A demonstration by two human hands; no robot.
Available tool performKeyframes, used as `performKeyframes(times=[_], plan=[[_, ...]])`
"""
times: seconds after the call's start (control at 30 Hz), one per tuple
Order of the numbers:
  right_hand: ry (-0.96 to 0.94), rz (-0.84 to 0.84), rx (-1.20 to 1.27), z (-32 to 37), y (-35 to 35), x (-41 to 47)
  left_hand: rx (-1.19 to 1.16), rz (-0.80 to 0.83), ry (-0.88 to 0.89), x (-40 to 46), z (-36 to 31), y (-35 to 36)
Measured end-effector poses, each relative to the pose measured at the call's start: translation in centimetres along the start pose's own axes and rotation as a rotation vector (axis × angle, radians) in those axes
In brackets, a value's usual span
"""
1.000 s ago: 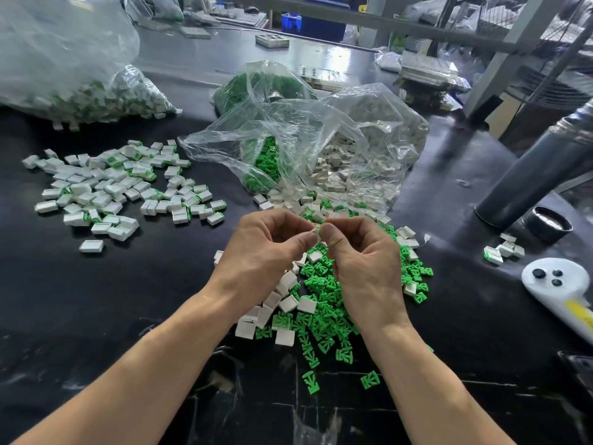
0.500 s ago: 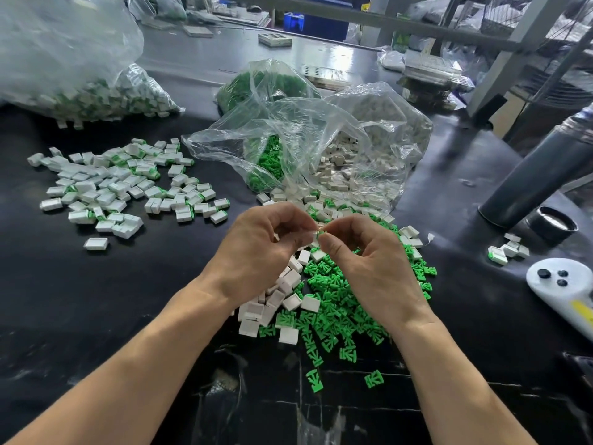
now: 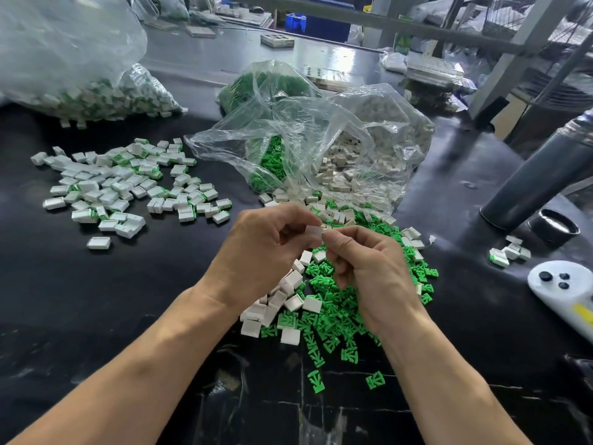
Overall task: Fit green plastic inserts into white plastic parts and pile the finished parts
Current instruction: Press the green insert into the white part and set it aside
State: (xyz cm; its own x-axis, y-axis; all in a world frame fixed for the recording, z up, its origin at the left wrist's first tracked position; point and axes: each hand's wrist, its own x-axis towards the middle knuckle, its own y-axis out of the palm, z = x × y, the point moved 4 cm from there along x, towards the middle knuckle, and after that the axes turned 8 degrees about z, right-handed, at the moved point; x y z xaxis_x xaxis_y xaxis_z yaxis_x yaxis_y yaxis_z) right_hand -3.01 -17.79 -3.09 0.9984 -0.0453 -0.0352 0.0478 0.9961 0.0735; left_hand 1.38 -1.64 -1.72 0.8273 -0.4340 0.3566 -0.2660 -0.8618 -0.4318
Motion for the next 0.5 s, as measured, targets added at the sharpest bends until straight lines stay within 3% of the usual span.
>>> performKeyframes(times=[0.17, 0.3, 0.5], plan=[[0.020, 0.006, 0.101, -0.5, 0.1, 0.2, -0.028, -0.059, 0.005, -0.2, -0.2, 0.4], [0.047, 0.089, -0.001, -0.3, -0.6, 0.3, -0.101, 0.028, -0.043, 0.3, 0.4, 0.4], [0.052, 0.141, -0.018, -0.1, -0.8, 0.3, -0.127, 0.078, 0.020, 0.3, 0.7, 0.3]])
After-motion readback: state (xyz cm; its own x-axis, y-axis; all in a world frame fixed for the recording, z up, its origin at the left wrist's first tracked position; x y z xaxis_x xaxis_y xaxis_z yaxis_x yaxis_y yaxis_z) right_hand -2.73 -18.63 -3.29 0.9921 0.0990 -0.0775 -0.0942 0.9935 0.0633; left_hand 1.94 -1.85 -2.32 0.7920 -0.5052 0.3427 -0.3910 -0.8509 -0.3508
